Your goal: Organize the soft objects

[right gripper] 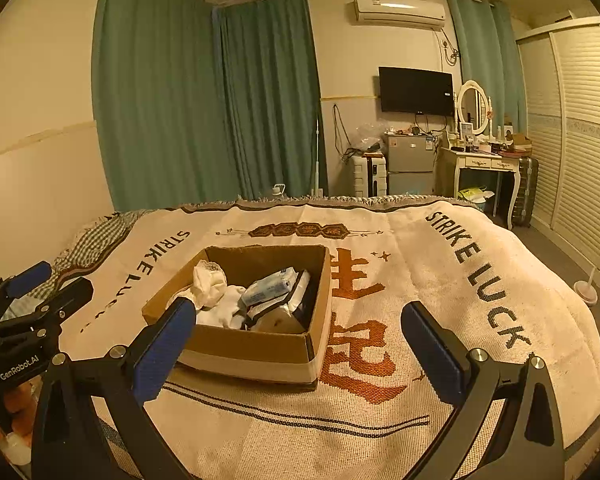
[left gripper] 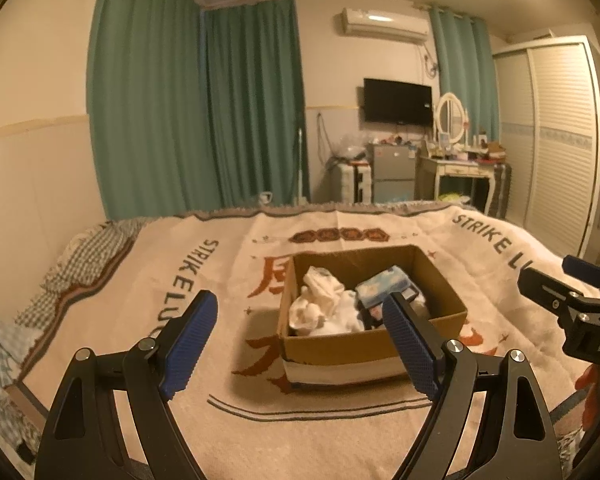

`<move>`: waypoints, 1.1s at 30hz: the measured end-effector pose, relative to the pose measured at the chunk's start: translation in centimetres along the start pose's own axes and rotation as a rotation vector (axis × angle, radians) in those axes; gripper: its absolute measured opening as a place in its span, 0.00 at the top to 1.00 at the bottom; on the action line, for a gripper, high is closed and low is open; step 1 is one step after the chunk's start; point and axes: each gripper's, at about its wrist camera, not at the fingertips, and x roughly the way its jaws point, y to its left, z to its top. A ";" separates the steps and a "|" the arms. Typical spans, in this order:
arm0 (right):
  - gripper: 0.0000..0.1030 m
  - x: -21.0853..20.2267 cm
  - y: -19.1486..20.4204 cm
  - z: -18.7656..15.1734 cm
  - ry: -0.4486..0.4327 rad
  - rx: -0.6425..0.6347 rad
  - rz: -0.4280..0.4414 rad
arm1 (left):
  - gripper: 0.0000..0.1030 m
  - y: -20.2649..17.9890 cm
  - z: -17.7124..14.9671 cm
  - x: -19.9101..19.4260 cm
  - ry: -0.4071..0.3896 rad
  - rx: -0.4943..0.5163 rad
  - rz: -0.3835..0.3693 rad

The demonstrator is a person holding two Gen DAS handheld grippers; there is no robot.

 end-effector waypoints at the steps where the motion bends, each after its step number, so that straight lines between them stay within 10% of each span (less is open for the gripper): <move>1: 0.00 0.0 0.1 0.0 0.001 -0.002 -0.001 | 0.17 0.0 0.0 0.0 0.003 -0.002 -0.002; 33: 0.00 0.5 0.8 0.0 0.023 -0.015 -0.008 | 0.17 0.3 -0.2 -0.2 0.014 -0.014 -0.021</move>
